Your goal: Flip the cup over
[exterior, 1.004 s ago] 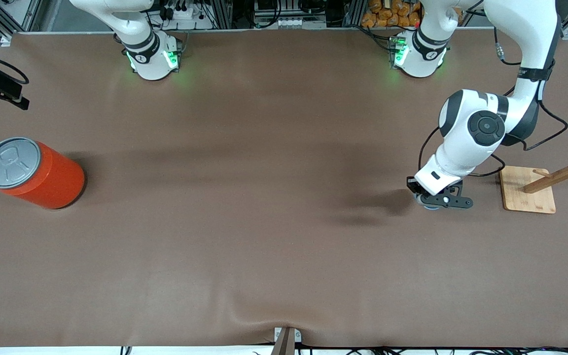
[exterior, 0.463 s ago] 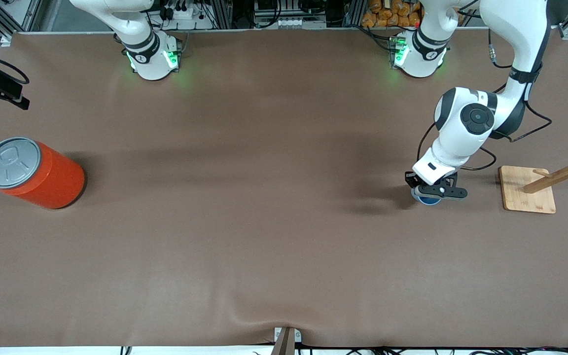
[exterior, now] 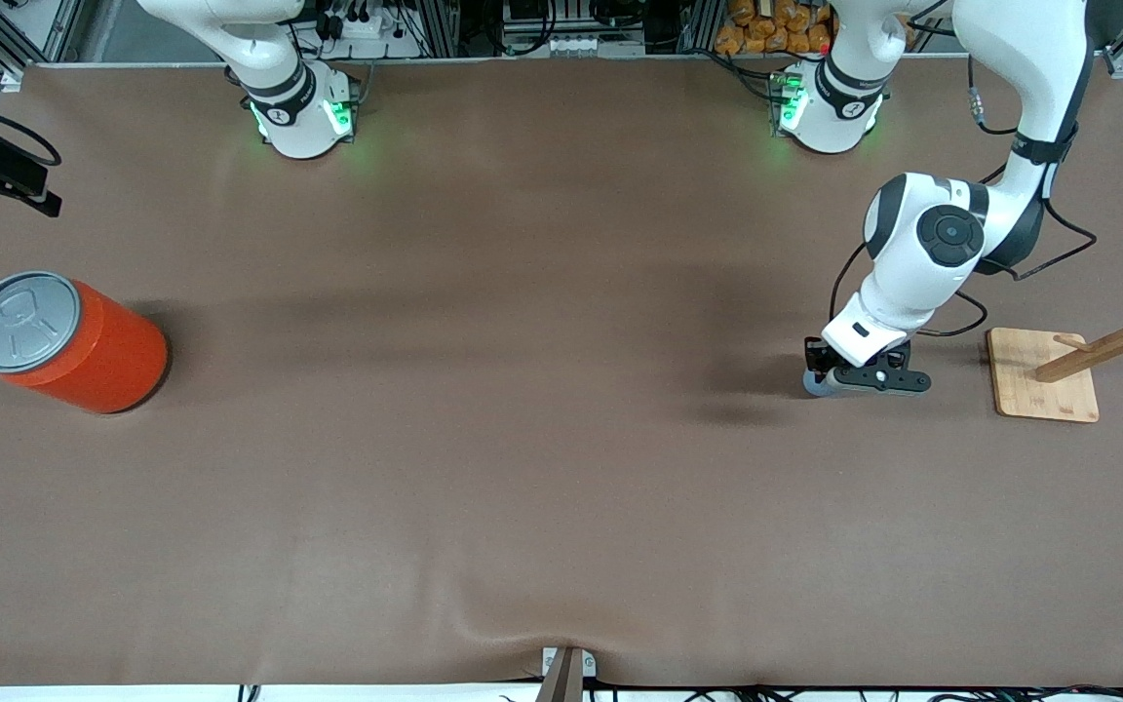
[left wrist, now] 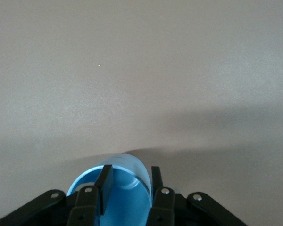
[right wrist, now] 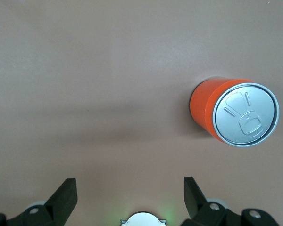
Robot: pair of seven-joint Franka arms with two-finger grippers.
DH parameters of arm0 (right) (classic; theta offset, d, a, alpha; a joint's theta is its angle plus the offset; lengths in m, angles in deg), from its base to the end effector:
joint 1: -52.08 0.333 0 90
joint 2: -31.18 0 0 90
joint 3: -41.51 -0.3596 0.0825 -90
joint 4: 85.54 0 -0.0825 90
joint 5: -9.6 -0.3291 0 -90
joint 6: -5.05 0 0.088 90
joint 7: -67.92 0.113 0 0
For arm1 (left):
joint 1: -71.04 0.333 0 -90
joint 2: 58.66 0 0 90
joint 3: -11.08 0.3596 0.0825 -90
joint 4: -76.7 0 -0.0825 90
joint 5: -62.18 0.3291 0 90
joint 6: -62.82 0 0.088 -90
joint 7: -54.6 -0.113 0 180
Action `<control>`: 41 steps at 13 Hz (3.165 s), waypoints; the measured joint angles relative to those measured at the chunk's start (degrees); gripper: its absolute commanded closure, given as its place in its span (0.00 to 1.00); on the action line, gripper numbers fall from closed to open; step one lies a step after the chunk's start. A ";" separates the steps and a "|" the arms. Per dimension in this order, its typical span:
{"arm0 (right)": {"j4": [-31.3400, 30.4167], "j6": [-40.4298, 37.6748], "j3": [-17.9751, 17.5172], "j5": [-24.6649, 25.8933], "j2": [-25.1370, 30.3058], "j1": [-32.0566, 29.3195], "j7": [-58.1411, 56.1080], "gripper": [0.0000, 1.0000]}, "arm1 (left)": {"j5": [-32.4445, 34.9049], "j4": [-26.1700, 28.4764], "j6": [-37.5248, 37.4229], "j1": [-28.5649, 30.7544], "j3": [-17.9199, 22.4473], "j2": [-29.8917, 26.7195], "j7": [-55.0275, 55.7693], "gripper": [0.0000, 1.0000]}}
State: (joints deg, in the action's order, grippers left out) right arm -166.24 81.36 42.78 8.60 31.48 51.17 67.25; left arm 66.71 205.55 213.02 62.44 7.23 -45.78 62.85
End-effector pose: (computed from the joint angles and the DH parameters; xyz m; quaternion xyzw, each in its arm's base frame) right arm 0.4708 -0.0157 0.7103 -0.9993 0.0114 0.0355 0.0095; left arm 0.5202 -0.1152 0.3593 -0.9948 0.0679 -0.0757 0.0012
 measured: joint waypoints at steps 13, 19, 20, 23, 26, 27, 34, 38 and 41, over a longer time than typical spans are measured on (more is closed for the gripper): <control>-0.02 -0.34 0.79 0.08 -0.55 -0.37 0.00 0.00 | 0.01 -23.00 -26.46 0.05 -0.51 -0.37 -0.18 0.00; -0.06 -0.40 0.70 0.03 -0.71 -0.56 0.00 0.00 | 0.01 -32.74 -33.33 1.80 -0.51 -0.37 -0.18 0.00; -0.06 -0.40 0.68 0.03 -0.73 -0.56 0.00 0.00 | 0.01 -33.15 -33.51 3.07 -1.16 -0.36 -0.18 0.00; -0.06 -0.41 0.66 0.03 -0.74 -0.56 0.00 0.00 | -0.65 -34.66 -35.39 4.94 -2.15 -0.79 -0.17 0.00; -0.08 -0.42 0.66 0.03 -0.75 -0.56 0.00 0.00 | -3.44 -35.71 -42.67 5.52 -1.12 -5.34 -0.17 0.00; -0.08 -0.42 0.66 0.03 -0.75 -0.56 0.00 0.00 | -3.76 -35.73 -47.21 5.57 -0.63 -7.89 -0.17 0.00; -0.09 -0.42 0.64 0.03 -0.76 -0.56 0.00 0.00 | -5.17 -34.26 -57.32 5.55 2.52 -18.25 -0.17 0.00; -0.09 -0.42 0.61 0.03 -0.76 -0.56 0.00 0.00 | -5.22 -35.03 -56.92 5.38 4.89 -16.43 -3.94 0.00; -0.09 -0.42 0.61 0.03 -0.76 -0.56 0.00 0.00 | -6.17 -35.95 -56.93 5.37 5.54 -16.38 -4.39 0.00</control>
State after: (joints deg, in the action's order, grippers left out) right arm -166.33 80.94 43.38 8.62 30.72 50.61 67.25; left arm 60.54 169.60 156.09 67.81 12.77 -62.16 58.46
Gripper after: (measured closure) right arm 0.000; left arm 0.000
